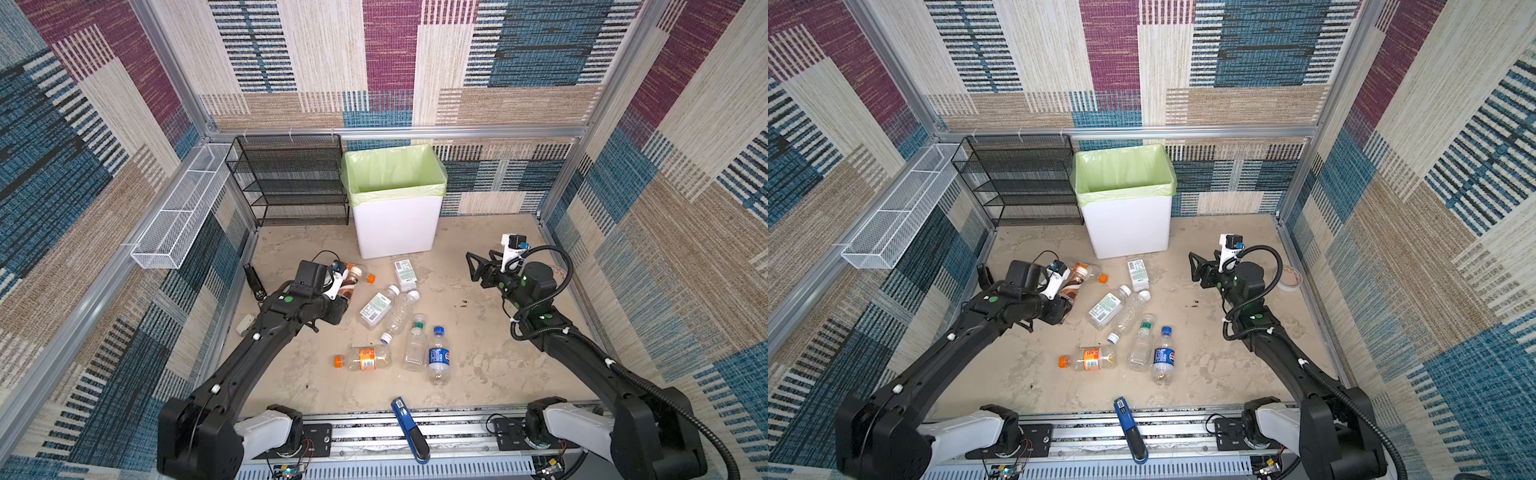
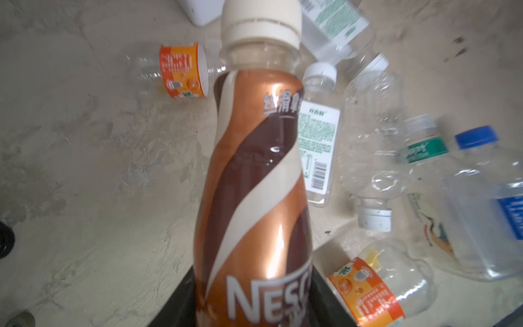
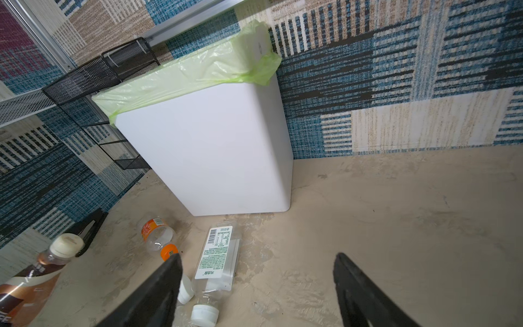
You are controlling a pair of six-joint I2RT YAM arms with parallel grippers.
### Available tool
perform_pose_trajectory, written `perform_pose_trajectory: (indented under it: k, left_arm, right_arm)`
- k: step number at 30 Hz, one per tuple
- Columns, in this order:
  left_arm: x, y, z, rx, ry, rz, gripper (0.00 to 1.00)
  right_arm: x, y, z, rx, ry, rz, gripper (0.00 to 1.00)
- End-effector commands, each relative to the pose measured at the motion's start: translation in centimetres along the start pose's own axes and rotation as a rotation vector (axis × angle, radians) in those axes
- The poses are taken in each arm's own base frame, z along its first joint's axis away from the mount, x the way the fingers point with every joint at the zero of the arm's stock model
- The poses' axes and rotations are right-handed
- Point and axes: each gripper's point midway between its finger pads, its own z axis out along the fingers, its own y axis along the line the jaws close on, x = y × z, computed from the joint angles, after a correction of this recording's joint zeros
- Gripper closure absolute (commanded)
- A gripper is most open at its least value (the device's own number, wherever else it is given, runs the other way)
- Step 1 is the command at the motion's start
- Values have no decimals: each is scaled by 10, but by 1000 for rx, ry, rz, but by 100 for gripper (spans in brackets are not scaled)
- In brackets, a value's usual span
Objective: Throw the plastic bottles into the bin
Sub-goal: 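Close the left gripper around the brown Nescafe bottle, then lift the Nescafe bottle with the left gripper and release it over the bin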
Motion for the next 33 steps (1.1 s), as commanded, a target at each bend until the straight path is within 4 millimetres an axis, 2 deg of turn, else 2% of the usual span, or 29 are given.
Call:
perform_pose_trajectory:
  k: [1,5,9,13,20,23,28,31,33]
  left_arm:
    - [-56,-13,-37,58,-339,-18,49]
    - [-103,-30,-99,138,-812,14,46]
    - [-132,-45,-147,166,-1174,125,38]
    - [-159,-52,-171,164,-1355,220,39]
    - [-198,-68,-231,162,-1612,382,42]
    - [-208,-76,-249,175,-1679,457,41]
    - [-235,-79,-264,202,-1740,473,41]
    - [-265,-76,-264,248,-1766,437,39]
    - [-296,-69,-249,276,-1735,377,39]
  right_arm:
    - [-8,4,1,-14,-18,27,16]
    - [-11,-8,0,62,-23,-12,18]
    - [-23,-11,-5,97,-46,-40,18]
    - [-37,-10,-18,117,-94,-47,18]
    - [-39,-14,-42,151,-163,-36,19]
    - [-37,-17,-46,171,-169,-55,19]
    - [-41,-20,-47,196,-189,-94,19]
    - [-45,-21,-46,201,-205,-106,19]
    - [-45,-22,-44,204,-207,-109,19]
